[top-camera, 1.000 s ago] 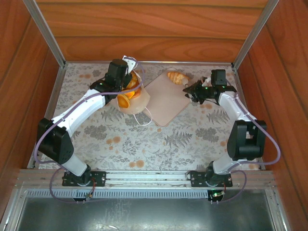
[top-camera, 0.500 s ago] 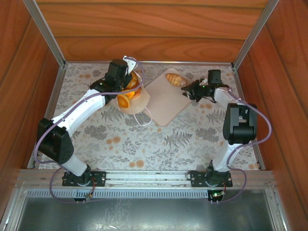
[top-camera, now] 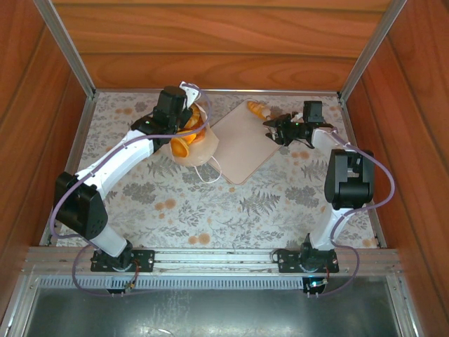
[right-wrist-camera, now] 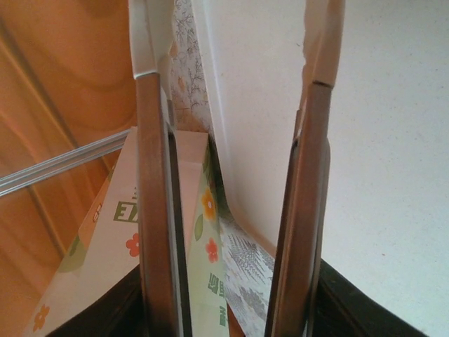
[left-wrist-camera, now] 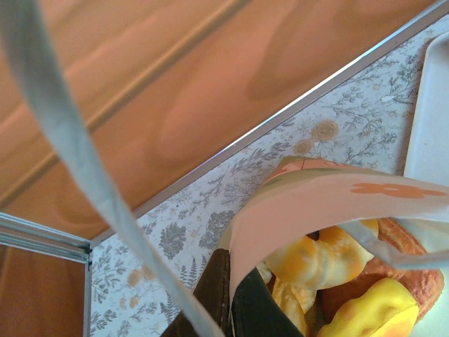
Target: Take the fake bread out of the paper bag
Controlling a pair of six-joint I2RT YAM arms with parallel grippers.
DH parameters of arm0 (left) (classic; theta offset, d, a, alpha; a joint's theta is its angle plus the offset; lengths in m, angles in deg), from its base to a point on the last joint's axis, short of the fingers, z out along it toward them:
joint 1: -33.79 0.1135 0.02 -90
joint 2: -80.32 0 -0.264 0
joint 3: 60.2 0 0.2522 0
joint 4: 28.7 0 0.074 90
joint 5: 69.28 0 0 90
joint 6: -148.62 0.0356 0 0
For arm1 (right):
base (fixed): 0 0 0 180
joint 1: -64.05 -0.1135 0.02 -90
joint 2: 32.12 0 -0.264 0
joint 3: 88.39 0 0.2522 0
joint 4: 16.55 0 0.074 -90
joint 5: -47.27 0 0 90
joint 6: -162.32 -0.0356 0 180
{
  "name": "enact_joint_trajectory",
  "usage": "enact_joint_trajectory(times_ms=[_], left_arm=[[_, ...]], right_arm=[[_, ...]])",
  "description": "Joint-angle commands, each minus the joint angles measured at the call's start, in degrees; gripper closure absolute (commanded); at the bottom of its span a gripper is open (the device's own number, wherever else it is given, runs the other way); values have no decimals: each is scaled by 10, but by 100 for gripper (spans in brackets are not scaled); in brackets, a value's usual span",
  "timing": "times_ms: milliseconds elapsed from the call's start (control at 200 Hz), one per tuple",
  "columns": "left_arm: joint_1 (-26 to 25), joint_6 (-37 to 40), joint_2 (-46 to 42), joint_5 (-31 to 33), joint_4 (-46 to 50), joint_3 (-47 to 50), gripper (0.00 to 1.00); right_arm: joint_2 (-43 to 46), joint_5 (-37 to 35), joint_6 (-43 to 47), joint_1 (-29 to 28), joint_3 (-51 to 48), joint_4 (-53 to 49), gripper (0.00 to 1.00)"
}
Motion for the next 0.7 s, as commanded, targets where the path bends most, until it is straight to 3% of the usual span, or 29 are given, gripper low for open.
enact_joint_trajectory(times_ms=[0, 480, 695], left_arm=[[-5, 6, 3, 13, -31, -8, 100], [-5, 9, 2, 20, -29, -11, 100], [-7, 13, 6, 24, -29, -10, 100]], right_arm=[[21, 24, 2, 4, -5, 18, 48], [92, 23, 14, 3, -80, 17, 54], [107, -5, 39, 4, -93, -13, 67]])
